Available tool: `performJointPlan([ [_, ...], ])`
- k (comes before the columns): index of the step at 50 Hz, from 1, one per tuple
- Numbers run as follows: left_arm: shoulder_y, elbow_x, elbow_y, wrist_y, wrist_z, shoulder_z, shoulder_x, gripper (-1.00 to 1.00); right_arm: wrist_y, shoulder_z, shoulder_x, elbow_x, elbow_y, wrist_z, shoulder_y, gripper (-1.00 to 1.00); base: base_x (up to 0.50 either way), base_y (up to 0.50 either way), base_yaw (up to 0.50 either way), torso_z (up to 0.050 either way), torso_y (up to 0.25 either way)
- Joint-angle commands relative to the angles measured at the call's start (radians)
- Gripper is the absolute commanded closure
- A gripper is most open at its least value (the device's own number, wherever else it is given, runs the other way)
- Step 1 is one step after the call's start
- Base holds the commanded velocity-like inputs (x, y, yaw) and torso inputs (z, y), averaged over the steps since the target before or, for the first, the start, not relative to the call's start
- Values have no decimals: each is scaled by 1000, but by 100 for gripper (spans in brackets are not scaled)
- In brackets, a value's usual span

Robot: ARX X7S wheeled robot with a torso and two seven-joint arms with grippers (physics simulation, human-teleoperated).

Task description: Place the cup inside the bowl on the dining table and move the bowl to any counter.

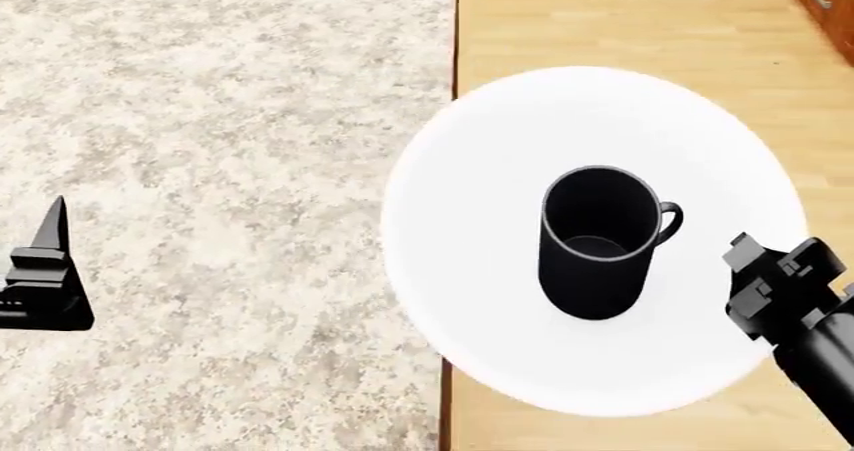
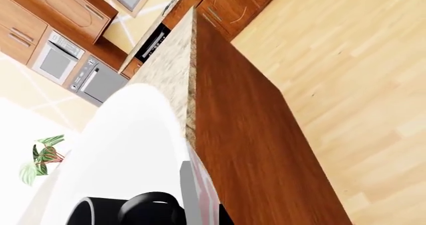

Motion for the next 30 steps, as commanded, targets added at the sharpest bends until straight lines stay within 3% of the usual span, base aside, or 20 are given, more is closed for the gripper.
performJointPlan([
  [1, 2, 2, -5, 10, 4, -3, 0, -100, -22, 22, -6, -4, -13, -17, -1, 100, 0, -500, 0, 0, 10],
  [30, 0, -8, -11, 14, 2, -1, -10, -100, -45, 25, -6, -33, -14, -40, -5, 100, 30, -500, 0, 0, 0],
])
